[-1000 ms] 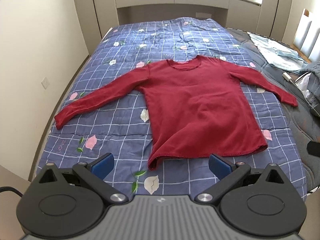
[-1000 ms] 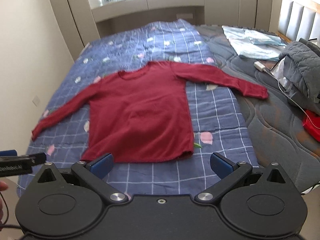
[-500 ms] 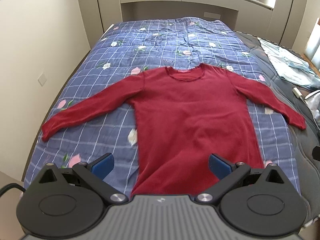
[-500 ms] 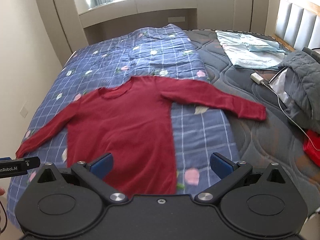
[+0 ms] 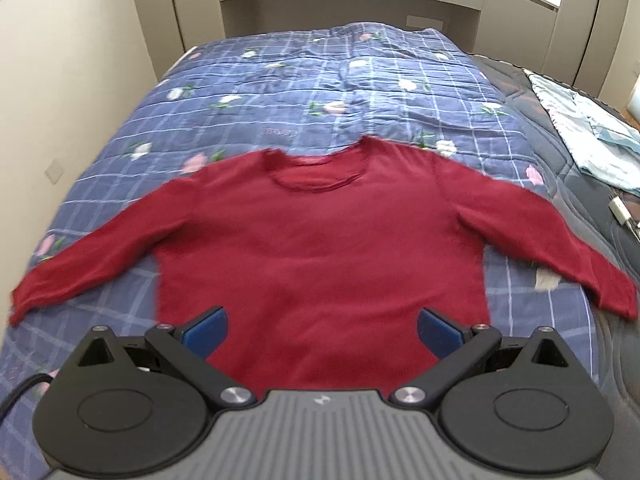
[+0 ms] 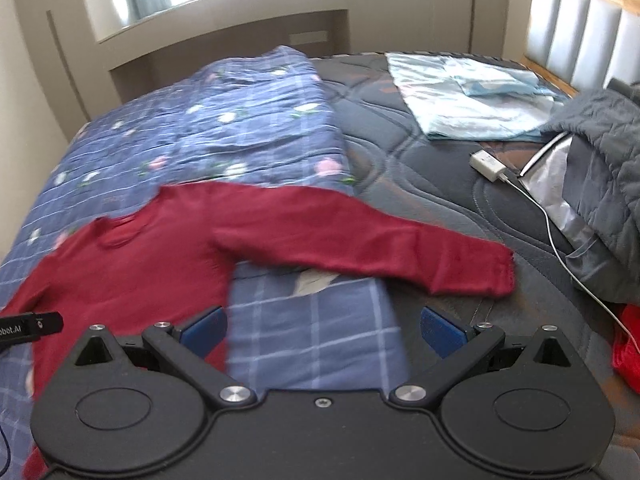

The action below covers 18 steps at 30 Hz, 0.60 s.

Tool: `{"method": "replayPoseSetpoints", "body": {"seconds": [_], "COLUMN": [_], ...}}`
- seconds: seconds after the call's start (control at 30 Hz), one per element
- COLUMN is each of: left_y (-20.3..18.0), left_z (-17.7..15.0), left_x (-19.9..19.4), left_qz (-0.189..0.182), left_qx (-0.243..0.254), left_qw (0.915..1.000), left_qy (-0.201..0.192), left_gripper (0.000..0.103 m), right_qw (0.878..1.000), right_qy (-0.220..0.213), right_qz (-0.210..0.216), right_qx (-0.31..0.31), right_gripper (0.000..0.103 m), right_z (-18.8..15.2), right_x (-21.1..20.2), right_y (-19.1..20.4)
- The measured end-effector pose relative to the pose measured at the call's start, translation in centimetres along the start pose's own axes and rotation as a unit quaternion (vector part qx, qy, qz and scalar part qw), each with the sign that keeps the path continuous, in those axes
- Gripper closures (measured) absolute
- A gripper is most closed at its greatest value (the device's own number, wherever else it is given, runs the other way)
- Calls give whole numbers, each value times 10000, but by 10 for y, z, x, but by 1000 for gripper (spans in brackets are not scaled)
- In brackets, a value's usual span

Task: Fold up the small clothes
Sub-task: 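Reach the right gripper to a red sleeve cuff and close on it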

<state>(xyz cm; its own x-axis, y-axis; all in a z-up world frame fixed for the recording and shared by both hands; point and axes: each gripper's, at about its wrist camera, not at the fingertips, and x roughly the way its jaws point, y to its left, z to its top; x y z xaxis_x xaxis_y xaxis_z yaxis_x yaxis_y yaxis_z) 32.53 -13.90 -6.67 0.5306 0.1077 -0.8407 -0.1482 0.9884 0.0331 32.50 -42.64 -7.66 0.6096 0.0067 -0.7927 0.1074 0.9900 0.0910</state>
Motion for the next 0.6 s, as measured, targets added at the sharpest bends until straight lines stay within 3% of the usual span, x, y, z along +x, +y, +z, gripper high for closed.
{"method": "replayPoseSetpoints", "body": {"seconds": [0.2, 0.3, 0.47, 0.6], "left_y": [-50, -71, -101, -119], "left_z": [23, 34, 47, 59], "left_x": [66, 93, 130, 157], "left_qz": [-86, -117, 45, 148], "left_qx": [129, 232, 602, 835], "left_qw": [9997, 9994, 9971, 9948], "left_qy": [-175, -249, -471, -568], "left_gripper": [0, 0, 0, 0], "right_qw": [9996, 9988, 9925, 9841], "right_qy": [80, -70, -462, -498], "right_qz": [-98, 53, 235, 112], "right_qx": [246, 491, 1111, 1703], "right_gripper": [0, 0, 0, 0], "right_z": [0, -4, -18, -27], "right_x": [62, 81, 109, 131], "right_y": [-34, -51, -85, -112]}}
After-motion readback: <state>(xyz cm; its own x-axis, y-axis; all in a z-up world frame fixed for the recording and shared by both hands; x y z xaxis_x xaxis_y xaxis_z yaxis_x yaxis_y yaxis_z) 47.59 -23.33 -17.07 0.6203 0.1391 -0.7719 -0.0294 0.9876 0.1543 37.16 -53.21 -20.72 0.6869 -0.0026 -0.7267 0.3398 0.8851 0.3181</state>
